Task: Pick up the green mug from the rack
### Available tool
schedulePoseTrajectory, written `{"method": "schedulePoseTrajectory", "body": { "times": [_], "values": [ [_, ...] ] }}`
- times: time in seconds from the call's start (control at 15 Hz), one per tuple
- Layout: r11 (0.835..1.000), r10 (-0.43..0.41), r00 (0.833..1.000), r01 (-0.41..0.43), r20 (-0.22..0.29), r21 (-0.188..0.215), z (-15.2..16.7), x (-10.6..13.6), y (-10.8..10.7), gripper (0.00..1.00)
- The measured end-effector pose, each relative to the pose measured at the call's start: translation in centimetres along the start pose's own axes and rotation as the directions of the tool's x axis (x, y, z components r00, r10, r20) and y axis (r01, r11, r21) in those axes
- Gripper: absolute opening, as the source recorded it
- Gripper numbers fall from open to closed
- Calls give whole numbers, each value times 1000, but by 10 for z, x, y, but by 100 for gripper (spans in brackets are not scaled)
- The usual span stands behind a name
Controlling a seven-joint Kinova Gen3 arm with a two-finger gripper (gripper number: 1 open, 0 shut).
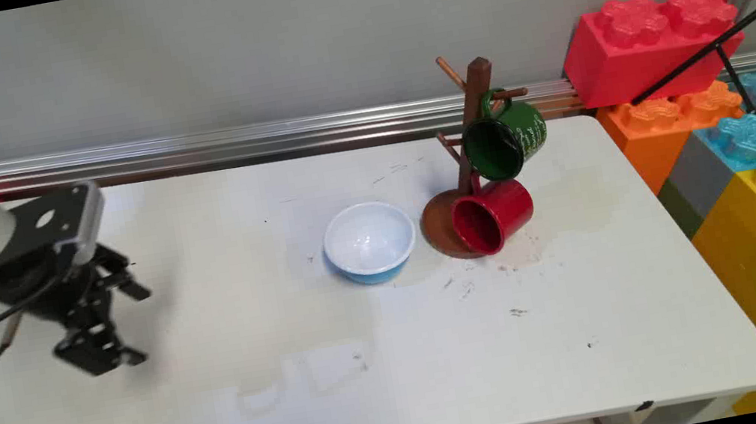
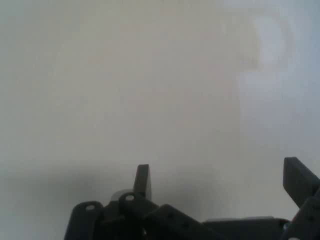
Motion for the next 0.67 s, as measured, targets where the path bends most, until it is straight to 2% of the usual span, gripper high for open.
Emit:
{"method": "schedulePoseTrajectory", "body": {
  "times": [0.27, 0.4, 0.53, 0.67],
  "values": [
    [1000, -14, 990, 16, -140, 13, -3, 28, -7, 100],
    [999, -18, 975, 25, -223, 27, -8, 46, -11, 100],
    [999, -23, 958, 35, -286, 38, -11, 59, -14, 100],
    [998, -32, 934, 52, -357, 47, -15, 76, -17, 100]
  ]
}}
